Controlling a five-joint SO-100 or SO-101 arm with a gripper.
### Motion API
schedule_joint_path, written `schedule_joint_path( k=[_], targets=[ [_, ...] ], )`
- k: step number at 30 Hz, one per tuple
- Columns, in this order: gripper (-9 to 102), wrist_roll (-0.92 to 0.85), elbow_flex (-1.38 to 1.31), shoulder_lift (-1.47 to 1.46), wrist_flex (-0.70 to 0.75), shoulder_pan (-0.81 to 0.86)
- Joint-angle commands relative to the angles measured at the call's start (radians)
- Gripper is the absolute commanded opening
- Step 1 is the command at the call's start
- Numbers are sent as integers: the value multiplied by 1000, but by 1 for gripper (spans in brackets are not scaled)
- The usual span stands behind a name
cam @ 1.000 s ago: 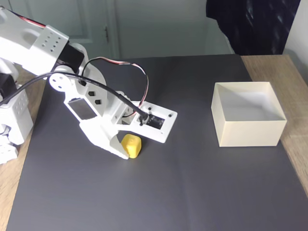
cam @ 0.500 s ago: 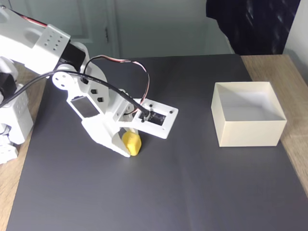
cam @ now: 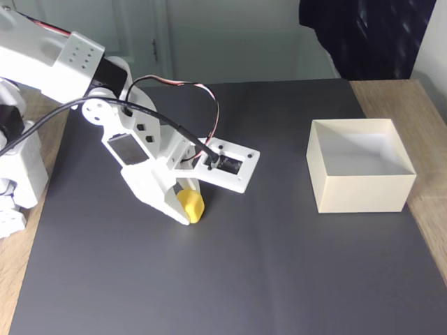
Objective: Grasp a cube block and put it in the white box.
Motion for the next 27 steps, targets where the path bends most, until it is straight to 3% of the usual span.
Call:
schedule_joint_path(
  k=[1,17,27],
  targets=[
    [0,11,-41,60,12,-18],
    [0,-23,-143,337,43,-146],
    [0,-26,-491,172,11,-175]
  ],
)
